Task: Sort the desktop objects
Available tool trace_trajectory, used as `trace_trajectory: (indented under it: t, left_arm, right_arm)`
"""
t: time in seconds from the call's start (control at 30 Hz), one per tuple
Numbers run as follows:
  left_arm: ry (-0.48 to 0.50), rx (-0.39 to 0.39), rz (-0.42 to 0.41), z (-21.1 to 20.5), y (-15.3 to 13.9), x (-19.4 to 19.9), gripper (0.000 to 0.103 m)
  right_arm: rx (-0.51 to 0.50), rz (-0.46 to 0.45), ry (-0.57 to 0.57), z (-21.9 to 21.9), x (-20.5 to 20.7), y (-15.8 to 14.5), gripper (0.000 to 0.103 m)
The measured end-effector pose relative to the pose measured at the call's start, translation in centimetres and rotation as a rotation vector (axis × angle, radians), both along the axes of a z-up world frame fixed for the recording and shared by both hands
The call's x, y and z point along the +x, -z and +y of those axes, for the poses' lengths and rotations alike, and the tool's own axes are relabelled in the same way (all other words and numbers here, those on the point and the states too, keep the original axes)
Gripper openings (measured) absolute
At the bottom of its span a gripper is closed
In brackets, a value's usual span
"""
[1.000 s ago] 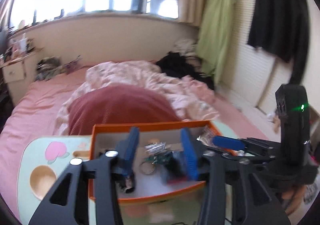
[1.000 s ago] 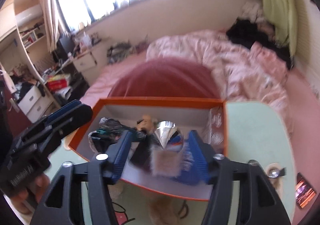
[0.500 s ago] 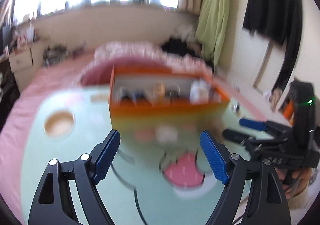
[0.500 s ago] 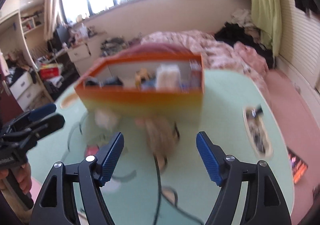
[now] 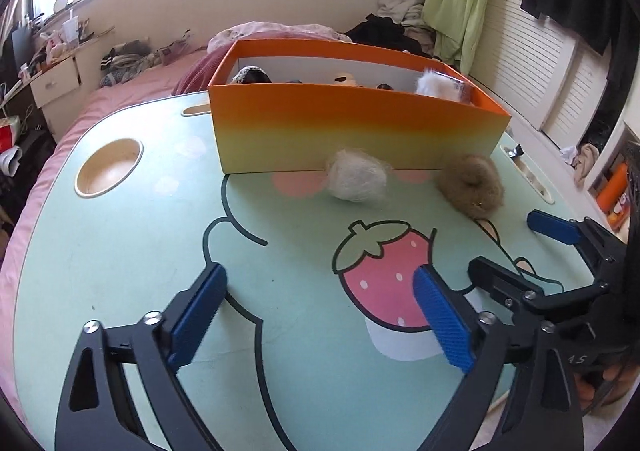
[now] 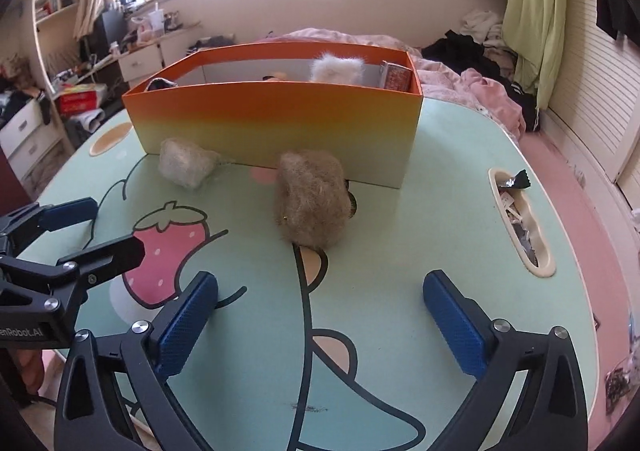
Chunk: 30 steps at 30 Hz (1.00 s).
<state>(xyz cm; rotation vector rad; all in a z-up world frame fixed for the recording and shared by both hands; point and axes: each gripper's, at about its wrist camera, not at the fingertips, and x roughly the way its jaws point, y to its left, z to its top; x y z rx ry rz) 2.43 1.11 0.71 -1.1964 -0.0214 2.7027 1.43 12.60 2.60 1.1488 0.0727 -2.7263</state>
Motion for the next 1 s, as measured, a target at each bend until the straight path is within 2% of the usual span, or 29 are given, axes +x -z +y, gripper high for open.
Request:
trace_trajectory:
  t: [0.03, 0.23, 0.37, 0.77, 1.0]
  left_arm:
    - [-0.004, -0.004, 0.000, 0.1, 0.1, 0.0, 0.103]
    - [0.013, -0.097, 0.008, 1.4, 0.7, -0.1, 0.103]
    - [0.043, -0.100, 0.014, 2.0, 0.7, 0.1, 0.103]
    - [0.046, -0.101, 0.000, 2.0, 0.8, 0.2, 0.103]
    - [0.102, -0.107, -0.015, 2.2, 0.6, 1.4, 0.103]
  right_arm:
    - [0.000, 0.001, 0.003, 0.1, 0.0, 0.0, 0.103]
    - [0.003, 0.003, 0.036, 0.5, -0.3, 0.3, 0.103]
    - [0.005, 0.004, 0.036, 0.5, -0.3, 0.3, 0.103]
    - [0.006, 0.005, 0.031, 0.4, -0.2, 0.3, 0.103]
    - [0.004, 0.006, 0.014, 0.2, -0.3, 0.4, 0.103]
